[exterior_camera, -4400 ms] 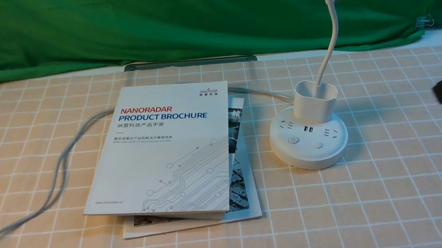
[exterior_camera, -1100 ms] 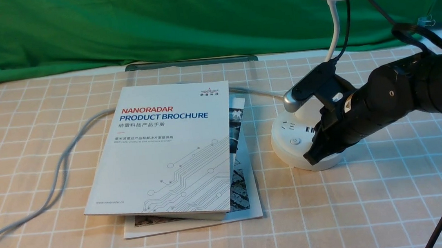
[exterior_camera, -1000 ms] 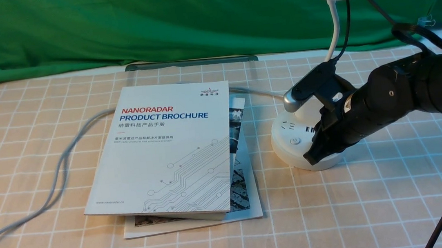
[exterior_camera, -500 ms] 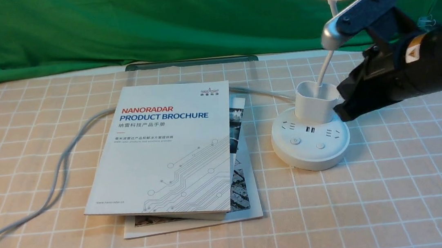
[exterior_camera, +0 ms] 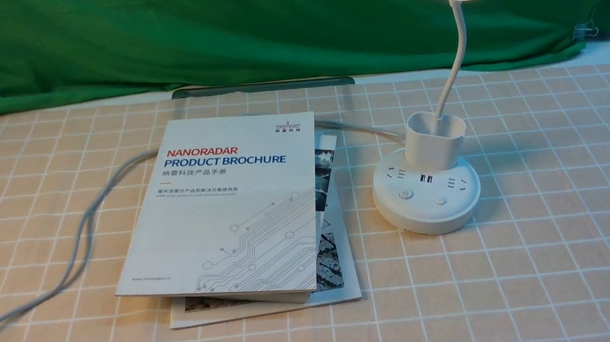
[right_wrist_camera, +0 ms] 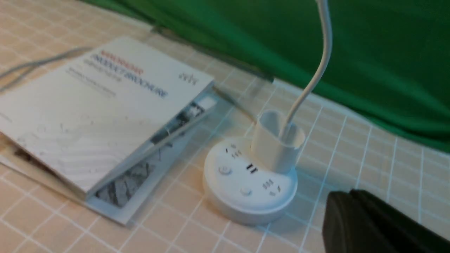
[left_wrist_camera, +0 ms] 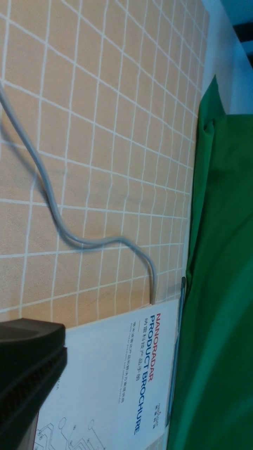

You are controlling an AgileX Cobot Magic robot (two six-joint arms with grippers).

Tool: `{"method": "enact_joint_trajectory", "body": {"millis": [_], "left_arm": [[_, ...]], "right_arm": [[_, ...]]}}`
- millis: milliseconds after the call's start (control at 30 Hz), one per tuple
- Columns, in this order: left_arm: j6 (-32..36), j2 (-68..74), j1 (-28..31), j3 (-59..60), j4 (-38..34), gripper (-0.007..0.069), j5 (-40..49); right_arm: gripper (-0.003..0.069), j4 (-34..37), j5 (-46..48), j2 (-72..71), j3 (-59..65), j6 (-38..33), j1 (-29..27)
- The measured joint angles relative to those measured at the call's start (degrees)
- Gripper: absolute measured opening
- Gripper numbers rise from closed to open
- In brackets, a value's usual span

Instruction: Turn on the table lamp on the light coffee tablecloth with your hand.

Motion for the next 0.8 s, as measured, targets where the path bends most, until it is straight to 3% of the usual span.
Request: {"method": "enact_joint_trajectory", "body": {"millis": [233, 533, 667, 800], "left_arm": [[0.0, 0.0, 0.0, 0.0, 0.0, 0.0021, 0.0], [0.0, 0.0, 0.0, 0.0, 0.0, 0.0021, 0.0], [0.0, 0.0, 0.0, 0.0, 0.0, 0.0021, 0.0], [0.0, 0.0, 0.0, 0.0, 0.0, 0.0021, 0.0]], "right_arm": [[0.0048, 0.0, -14.2, -11.5, 10.6, -4.4, 0.0], [0.0073, 0.0, -32.7, -14.8, 25.2, -5.0, 0.0], [0.0078, 0.0, -39.5, -15.5, 31.3, -3.5, 0.0], [0.0099, 0.0, -39.0, -18.3, 33.6, 1.1, -2.2]]}}
